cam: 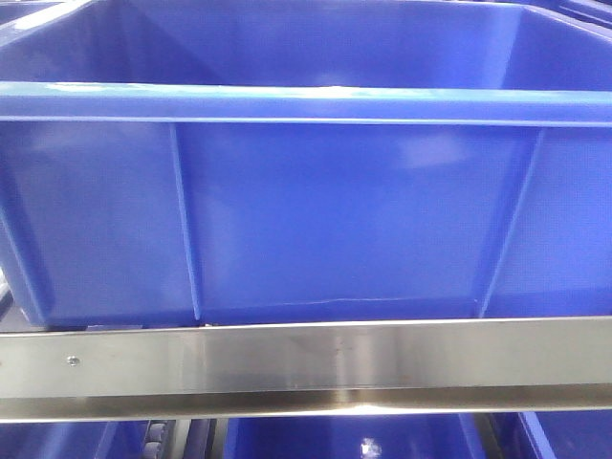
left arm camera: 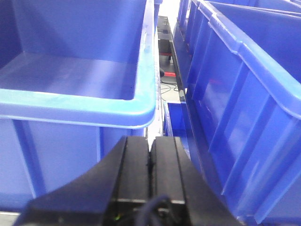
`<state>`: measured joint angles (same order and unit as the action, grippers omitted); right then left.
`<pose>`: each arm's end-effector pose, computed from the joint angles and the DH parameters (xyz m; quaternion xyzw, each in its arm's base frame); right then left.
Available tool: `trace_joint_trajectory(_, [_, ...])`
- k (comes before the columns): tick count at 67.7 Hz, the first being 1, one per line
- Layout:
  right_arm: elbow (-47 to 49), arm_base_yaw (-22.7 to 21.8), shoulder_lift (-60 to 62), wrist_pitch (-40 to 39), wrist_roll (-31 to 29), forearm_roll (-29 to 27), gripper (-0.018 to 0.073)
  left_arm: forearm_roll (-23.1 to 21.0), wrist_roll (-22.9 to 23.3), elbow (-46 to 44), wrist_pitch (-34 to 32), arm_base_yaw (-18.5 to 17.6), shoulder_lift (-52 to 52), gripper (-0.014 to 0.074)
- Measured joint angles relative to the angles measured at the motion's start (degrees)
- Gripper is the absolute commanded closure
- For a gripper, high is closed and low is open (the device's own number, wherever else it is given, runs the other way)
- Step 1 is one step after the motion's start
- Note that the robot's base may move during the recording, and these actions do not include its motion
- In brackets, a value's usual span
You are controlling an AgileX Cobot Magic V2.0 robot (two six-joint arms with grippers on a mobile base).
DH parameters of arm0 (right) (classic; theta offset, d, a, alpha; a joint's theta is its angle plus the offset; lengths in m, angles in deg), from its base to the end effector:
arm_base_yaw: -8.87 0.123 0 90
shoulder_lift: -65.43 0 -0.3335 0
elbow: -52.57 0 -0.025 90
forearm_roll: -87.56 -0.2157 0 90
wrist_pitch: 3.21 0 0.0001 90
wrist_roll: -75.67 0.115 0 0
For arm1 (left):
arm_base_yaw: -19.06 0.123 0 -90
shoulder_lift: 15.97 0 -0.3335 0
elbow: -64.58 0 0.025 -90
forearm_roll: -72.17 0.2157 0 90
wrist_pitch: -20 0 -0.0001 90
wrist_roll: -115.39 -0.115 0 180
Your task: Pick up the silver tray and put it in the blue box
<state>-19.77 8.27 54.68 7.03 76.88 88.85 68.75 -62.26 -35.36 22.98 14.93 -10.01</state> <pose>-0.0017 -0.0004 0.2292 0.0048 0.7273 -0.0054 0.6863 -0.0033 -0.0001 0.1995 -0.0089 0.7008 -0.0626 0.7105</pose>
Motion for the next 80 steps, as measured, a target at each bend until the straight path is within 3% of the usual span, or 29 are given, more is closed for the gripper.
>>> trace_joint_trajectory(12, [-7.2, 0.0, 4.6, -6.4, -0.1, -1.3, 0.0503, 0.0, 0.0, 0.0, 0.0, 0.0, 0.0, 0.0701])
trace_joint_trajectory(80, [-7.7, -0.1, 4.7, -7.5, -0.1, -3.1, 0.0503, 0.0, 0.0, 0.0, 0.0, 0.0, 0.0, 0.0701])
